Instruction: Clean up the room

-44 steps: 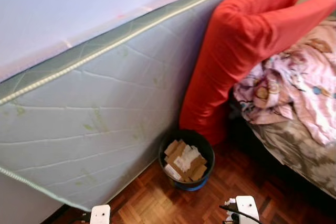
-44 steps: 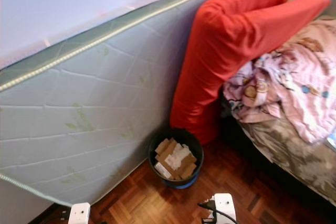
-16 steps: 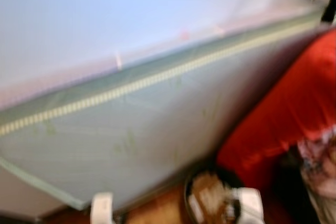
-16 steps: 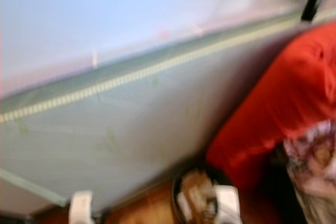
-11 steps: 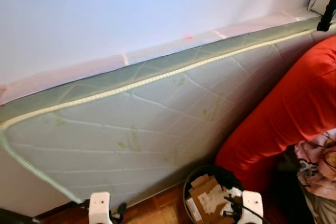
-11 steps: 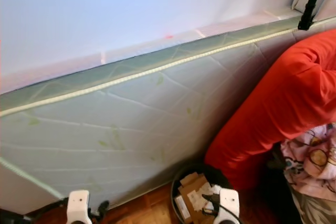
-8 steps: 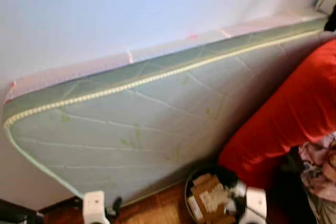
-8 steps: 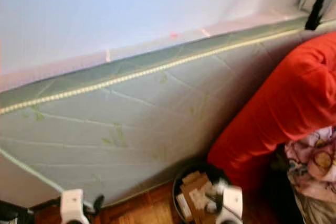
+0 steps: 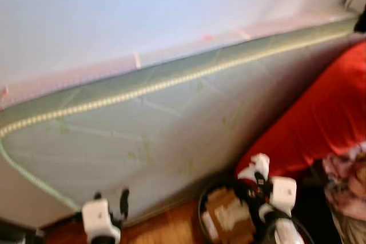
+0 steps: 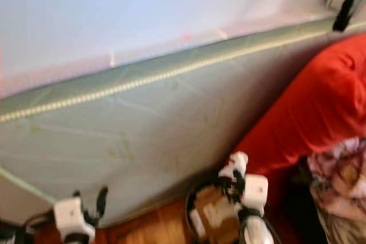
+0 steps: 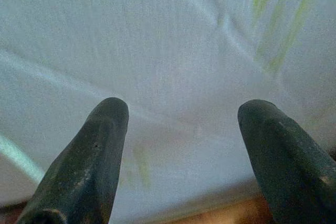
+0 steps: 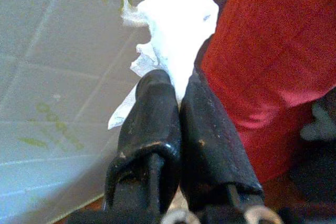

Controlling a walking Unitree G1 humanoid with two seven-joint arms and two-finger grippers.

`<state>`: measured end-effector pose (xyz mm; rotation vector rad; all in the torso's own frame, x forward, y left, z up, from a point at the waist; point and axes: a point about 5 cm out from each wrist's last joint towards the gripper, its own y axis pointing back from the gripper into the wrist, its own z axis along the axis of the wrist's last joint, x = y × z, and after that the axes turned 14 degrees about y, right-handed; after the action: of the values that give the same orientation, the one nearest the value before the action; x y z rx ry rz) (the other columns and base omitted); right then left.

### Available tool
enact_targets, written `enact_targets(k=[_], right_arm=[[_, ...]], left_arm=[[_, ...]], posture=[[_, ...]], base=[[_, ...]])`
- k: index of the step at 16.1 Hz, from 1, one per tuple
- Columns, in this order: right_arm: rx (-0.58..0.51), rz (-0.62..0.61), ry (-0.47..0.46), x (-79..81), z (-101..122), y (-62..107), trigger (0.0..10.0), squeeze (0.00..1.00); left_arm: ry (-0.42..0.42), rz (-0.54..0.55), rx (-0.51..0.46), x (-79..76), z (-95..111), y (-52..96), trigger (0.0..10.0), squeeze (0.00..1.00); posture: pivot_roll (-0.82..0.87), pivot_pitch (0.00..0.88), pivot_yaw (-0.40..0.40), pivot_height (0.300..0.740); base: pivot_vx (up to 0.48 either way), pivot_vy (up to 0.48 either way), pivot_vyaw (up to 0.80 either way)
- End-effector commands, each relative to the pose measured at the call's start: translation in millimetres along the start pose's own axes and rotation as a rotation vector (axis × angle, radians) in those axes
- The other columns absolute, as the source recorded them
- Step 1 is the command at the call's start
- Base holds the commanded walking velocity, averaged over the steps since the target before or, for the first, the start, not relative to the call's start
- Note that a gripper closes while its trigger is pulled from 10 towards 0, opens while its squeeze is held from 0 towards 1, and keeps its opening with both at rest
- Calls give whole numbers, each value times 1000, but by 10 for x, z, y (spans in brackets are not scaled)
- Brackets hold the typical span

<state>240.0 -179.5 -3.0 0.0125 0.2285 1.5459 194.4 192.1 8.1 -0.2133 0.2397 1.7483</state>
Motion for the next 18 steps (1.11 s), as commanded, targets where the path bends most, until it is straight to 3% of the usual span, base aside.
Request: enact_targets(k=[1, 5, 7, 14, 18], right_arm=[[5, 16, 7, 16, -21, 44, 10000, 0], [18, -17, -2, -12, -5, 13, 10000, 0], [49, -29, 30, -34, 7, -25, 10000, 0], [78, -21, 56, -3, -16, -36, 10000, 0], [52, -20, 48, 14, 13, -47, 10000, 0]], left_arm=[[-4, -15, -35, -107, 118, -17, 10000, 0], [-1, -43, -35, -274, 196, -125, 10000, 0], [4, -36, -20, -324, 259, -107, 10000, 0], [-5, -24, 11, -349, 271, -95, 10000, 0], [-8, -25, 14, -348, 282, -115, 10000, 0]], posture=[[29, 108, -19, 740], [20, 138, -21, 740], [21, 157, -24, 740], [20, 168, -23, 661], [24, 169, -20, 661]], base=[[0, 0, 0], [0, 0, 0], [0, 0, 0], [0, 0, 0], [0, 0, 0]])
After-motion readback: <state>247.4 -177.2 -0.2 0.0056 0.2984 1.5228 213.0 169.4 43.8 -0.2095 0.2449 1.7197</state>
